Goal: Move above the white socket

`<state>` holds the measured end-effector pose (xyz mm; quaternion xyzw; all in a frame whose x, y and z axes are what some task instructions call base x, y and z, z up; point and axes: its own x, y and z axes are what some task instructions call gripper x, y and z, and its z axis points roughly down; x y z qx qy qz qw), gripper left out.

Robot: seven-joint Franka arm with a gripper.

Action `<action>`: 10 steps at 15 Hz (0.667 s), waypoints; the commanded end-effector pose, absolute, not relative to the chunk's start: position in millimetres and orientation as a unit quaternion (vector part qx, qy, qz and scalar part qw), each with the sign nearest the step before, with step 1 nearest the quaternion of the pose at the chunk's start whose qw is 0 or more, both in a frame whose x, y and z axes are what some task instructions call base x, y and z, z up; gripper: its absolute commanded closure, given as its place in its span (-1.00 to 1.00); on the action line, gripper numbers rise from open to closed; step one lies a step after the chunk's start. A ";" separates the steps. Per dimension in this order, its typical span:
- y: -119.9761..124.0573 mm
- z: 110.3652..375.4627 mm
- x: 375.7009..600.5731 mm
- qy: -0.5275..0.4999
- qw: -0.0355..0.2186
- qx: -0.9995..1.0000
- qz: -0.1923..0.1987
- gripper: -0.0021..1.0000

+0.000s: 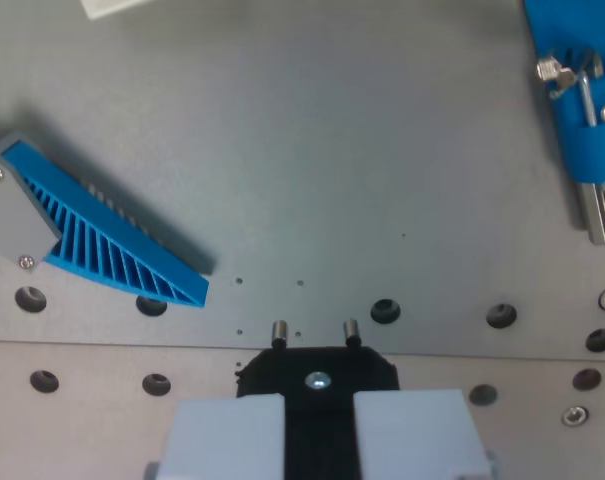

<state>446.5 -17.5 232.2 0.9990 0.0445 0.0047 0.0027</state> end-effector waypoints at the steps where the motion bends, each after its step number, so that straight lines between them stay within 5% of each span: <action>1: -13.1 223.4 460.5 0.082 -0.015 0.997 -0.002 1.00; 10: 4.2 194.7 482.3 0.116 -0.027 0.993 0.001 1.00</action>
